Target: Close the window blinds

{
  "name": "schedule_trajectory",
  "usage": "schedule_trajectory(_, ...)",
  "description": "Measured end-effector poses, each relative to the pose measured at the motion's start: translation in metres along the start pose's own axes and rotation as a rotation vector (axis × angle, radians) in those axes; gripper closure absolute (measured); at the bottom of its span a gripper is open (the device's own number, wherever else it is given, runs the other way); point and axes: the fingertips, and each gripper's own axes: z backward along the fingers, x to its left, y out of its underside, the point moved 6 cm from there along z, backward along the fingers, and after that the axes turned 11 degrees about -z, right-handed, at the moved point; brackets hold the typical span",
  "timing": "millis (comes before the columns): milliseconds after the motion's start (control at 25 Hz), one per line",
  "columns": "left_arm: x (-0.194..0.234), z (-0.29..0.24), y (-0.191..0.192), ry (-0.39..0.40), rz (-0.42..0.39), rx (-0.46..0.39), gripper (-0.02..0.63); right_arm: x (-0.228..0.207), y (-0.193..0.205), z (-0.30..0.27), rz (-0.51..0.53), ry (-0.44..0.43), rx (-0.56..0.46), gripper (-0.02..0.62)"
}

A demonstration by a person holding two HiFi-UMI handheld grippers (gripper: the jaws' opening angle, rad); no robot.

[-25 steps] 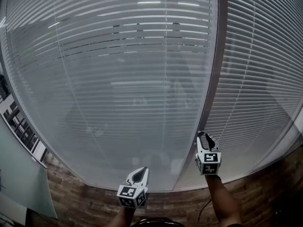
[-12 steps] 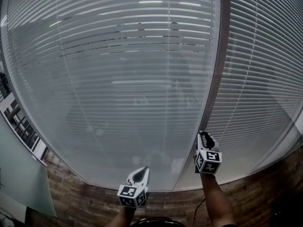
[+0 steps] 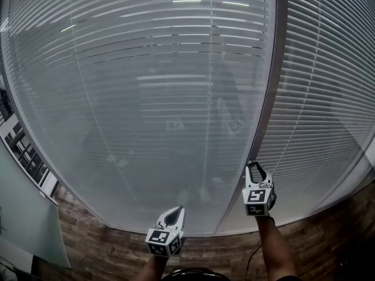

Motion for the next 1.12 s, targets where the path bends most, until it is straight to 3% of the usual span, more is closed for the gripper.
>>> schedule_trajectory(360,0.001,-0.001,-0.008,-0.029,0.014,0.002,0.606,0.006,0.0,-0.002,0.557,0.009,0.043,0.471)
schedule_trajectory(600,0.003,0.0,-0.006,-0.02,0.006,0.004,0.606,0.006,-0.001,0.001,0.953,-0.058,0.034,0.471)
schedule_trajectory(720,0.004,-0.002,-0.01,-0.026,0.007,0.001,0.606,0.005,-0.002,0.0,1.027,-0.095,0.038,0.471)
schedule_trajectory(1120,0.0,-0.011,-0.004,0.007,-0.012,0.009,0.606,0.007,0.003,-0.001,1.017,-0.053,0.027,0.471)
